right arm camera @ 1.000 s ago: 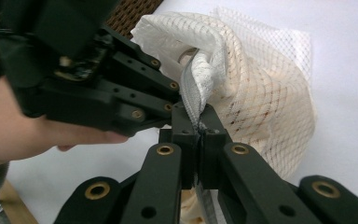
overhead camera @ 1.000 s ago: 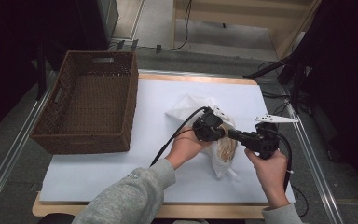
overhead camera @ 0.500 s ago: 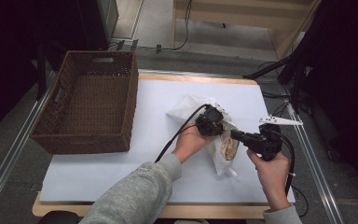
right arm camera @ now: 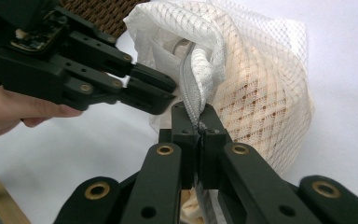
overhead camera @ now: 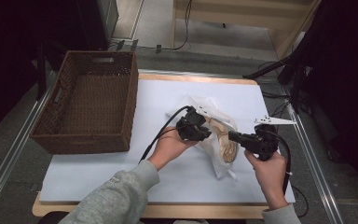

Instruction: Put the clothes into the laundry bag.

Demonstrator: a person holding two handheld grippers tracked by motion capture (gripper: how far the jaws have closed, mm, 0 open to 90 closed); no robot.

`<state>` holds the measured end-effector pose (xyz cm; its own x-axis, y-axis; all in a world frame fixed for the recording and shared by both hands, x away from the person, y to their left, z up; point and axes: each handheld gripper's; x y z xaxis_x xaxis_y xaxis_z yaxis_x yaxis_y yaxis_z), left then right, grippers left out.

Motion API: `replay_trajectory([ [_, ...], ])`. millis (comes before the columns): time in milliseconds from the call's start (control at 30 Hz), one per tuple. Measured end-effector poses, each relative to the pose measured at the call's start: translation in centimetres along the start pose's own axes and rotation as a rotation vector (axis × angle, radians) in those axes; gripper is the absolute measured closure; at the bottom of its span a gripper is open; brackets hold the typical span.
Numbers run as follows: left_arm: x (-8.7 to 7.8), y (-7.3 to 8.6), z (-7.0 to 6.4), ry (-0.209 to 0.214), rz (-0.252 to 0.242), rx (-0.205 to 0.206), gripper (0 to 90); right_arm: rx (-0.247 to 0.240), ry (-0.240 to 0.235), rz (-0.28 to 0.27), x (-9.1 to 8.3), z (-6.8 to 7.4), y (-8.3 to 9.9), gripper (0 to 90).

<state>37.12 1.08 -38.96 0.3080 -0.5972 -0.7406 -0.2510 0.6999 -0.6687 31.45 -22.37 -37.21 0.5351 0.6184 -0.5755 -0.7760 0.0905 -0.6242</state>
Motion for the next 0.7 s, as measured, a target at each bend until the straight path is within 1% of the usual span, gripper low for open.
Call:
replay_trajectory([
  [33, -0.2, 0.3, 0.2, -0.003, 0.006, 0.003, 77.0, 0.0, 0.0, 0.0, 0.0, 0.0, 0.0, 88.7],
  [67, -0.5, 0.9, 0.7, -0.016, 0.012, -0.017, 75.1, -0.001, 0.0, 0.001, 0.1, 0.0, -0.1, 88.6],
  [100, -0.5, 0.9, 0.7, -0.016, 0.012, -0.017, 74.9, -0.001, 0.0, 0.001, 0.1, 0.0, -0.1, 88.6],
  [200, -1.5, 1.8, 1.5, -0.039, 0.0, -0.052, 71.8, -0.005, 0.001, 0.002, 0.2, 0.1, -0.1, 88.5],
  [267, -1.9, 2.0, 2.0, -0.055, -0.003, -0.065, 68.0, -0.008, 0.003, 0.006, 0.4, 0.0, -0.1, 88.3],
  [300, -1.9, 2.0, 2.0, -0.055, -0.003, -0.065, 66.5, -0.006, 0.002, 0.008, 0.5, 0.0, -0.1, 88.3],
  [333, -1.9, 2.0, 2.5, -0.064, -0.007, -0.078, 64.5, -0.009, 0.002, 0.01, 0.6, 0.0, -0.1, 88.3],
  [400, -1.7, 1.9, 3.0, -0.061, -0.004, -0.101, 59.9, -0.014, 0.002, 0.013, 0.6, 0.1, -0.1, 88.3],
  [467, -1.4, 1.7, 3.2, -0.054, -0.005, -0.111, 56.0, -0.016, -0.001, 0.013, 0.7, 0.3, -0.1, 88.3],
  [533, -1.0, 1.3, 3.3, -0.06, 0.002, -0.11, 53.4, -0.017, -0.002, 0.014, 0.7, 0.3, -0.1, 88.3],
  [600, -0.5, 0.8, 3.5, -0.056, -0.003, -0.11, 50.7, -0.019, -0.003, 0.015, 0.7, 0.3, -0.2, 88.3],
  [667, -0.1, 0.4, 3.7, -0.053, -0.003, -0.119, 50.1, -0.02, -0.004, 0.016, 0.7, 0.4, -0.1, 88.3],
  [700, 0.2, 0.1, 3.8, -0.056, 0.005, -0.115, 52.8, -0.019, -0.003, 0.018, 0.7, 0.4, -0.1, 88.3],
])
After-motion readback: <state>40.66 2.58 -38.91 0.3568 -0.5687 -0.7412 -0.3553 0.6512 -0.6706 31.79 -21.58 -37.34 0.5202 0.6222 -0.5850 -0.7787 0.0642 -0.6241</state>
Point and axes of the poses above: each handheld gripper's, and its own axes: x roughly forward along the jaws, y roughly out of its underside, z roughly to its left, and after that the axes turned 15 degrees about x, right-handed
